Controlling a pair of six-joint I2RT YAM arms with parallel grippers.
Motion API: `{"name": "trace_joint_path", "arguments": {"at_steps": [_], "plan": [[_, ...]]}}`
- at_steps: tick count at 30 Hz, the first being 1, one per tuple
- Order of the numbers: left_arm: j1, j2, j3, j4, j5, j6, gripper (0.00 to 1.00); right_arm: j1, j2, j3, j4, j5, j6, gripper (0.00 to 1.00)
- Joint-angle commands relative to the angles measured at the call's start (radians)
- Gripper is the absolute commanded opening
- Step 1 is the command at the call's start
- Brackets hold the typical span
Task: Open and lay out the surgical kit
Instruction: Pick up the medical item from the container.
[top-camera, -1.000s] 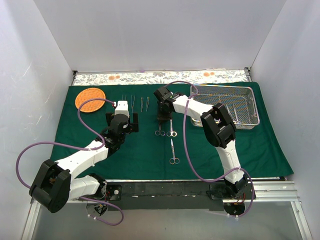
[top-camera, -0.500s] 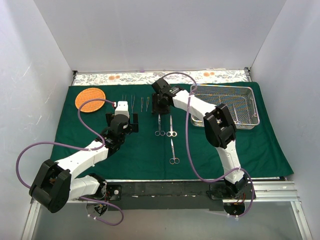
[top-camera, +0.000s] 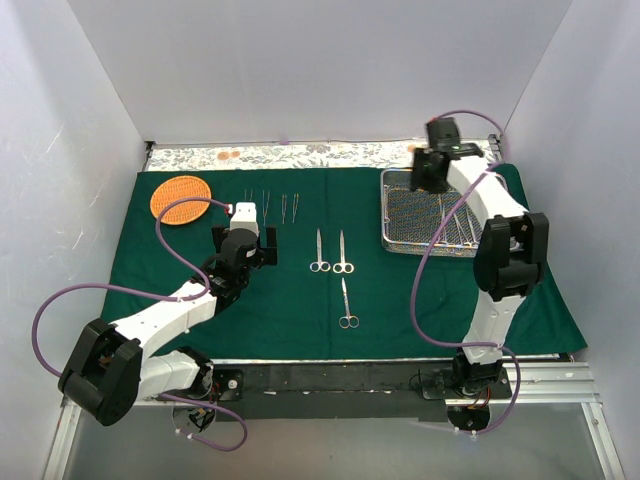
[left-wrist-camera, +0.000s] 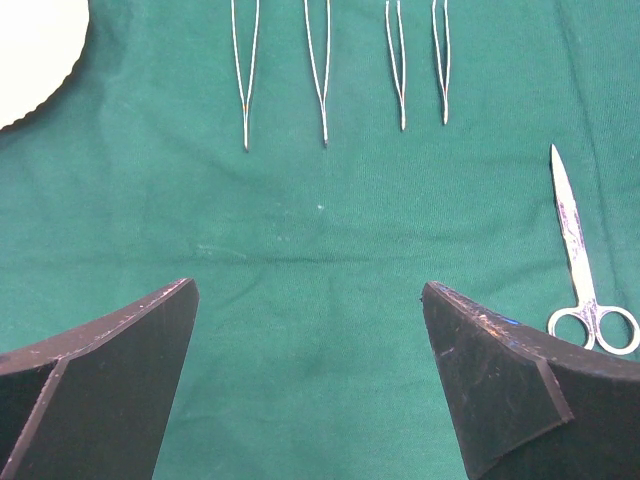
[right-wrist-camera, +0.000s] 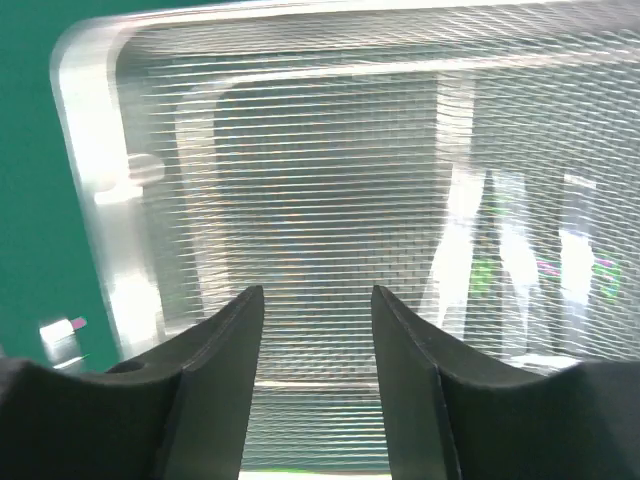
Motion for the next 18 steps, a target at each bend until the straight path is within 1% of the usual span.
{"name": "trace_joint_path", "arguments": {"at_steps": [1, 2, 4, 5, 6, 7, 8, 12, 14, 18], "plan": [[-0.004, -0.024, -0.005, 0.010, -0.002, 0.011, 0.96, -0.113, -0.001, -0.050, -0.029, -0.024, -0.080, 0.54], [-0.004, -0.022, -0.006, 0.010, 0.000, 0.011, 0.96, -0.150, 0.005, -0.056, -0.029, -0.031, -0.085, 0.53], [-0.004, -0.021, -0.006, 0.009, 0.000, 0.011, 0.96, -0.185, 0.037, -0.068, -0.029, -0.069, -0.105, 0.52], [-0.004, -0.022, -0.005, 0.009, 0.000, 0.012, 0.96, -0.211, 0.049, -0.064, -0.053, -0.082, -0.110, 0.50], [-0.006, -0.021, -0.006, 0.009, 0.001, 0.011, 0.96, -0.213, 0.062, -0.064, -0.059, -0.088, -0.113, 0.48], [-0.006, -0.019, -0.006, 0.009, 0.000, 0.011, 0.96, -0.240, 0.078, -0.076, -0.061, -0.094, -0.132, 0.46], [-0.004, -0.018, -0.006, 0.009, 0.000, 0.012, 0.96, -0.253, 0.082, -0.082, -0.059, -0.099, -0.143, 0.40], [-0.006, -0.013, -0.005, 0.009, 0.000, 0.012, 0.96, -0.261, 0.089, -0.133, -0.056, -0.108, -0.174, 0.37], [-0.006, -0.013, -0.005, 0.009, 0.003, 0.012, 0.95, -0.261, 0.085, -0.169, -0.052, -0.110, -0.185, 0.32], [-0.004, -0.009, -0.005, 0.007, 0.005, 0.012, 0.96, -0.261, 0.068, -0.217, -0.041, -0.119, -0.194, 0.29]]}}
